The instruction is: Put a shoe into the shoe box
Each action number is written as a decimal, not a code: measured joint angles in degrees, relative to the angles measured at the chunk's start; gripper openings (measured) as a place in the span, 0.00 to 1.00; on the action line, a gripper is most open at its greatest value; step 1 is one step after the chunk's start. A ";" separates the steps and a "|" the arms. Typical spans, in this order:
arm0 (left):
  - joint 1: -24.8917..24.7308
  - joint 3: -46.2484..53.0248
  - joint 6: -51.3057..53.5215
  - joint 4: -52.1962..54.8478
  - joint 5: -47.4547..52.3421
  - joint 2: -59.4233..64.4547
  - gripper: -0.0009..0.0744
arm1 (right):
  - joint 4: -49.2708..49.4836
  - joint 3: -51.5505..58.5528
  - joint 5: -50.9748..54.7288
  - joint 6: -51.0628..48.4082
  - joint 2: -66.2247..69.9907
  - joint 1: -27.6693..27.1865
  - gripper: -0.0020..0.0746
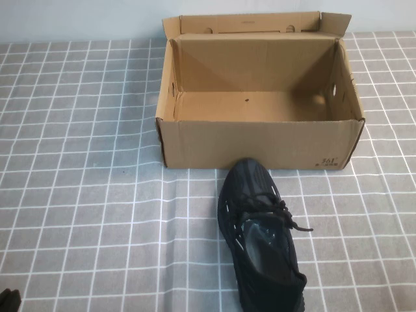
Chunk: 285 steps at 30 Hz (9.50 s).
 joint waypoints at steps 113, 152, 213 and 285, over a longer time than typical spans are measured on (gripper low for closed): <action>0.00 0.00 0.00 0.00 0.00 0.00 0.01 | -7.65 -69.11 28.78 -38.32 89.27 39.90 0.46; 0.00 0.00 0.00 0.00 0.00 0.00 0.01 | -10.62 -69.19 20.71 -37.50 96.62 39.98 0.14; 0.00 -14.46 -10.21 -14.01 -9.06 10.66 0.01 | -8.28 -108.79 47.00 -7.69 95.39 36.96 0.03; -27.47 -58.80 78.50 -65.97 -15.25 85.62 0.53 | -4.28 -121.57 53.38 -1.22 108.04 27.94 0.03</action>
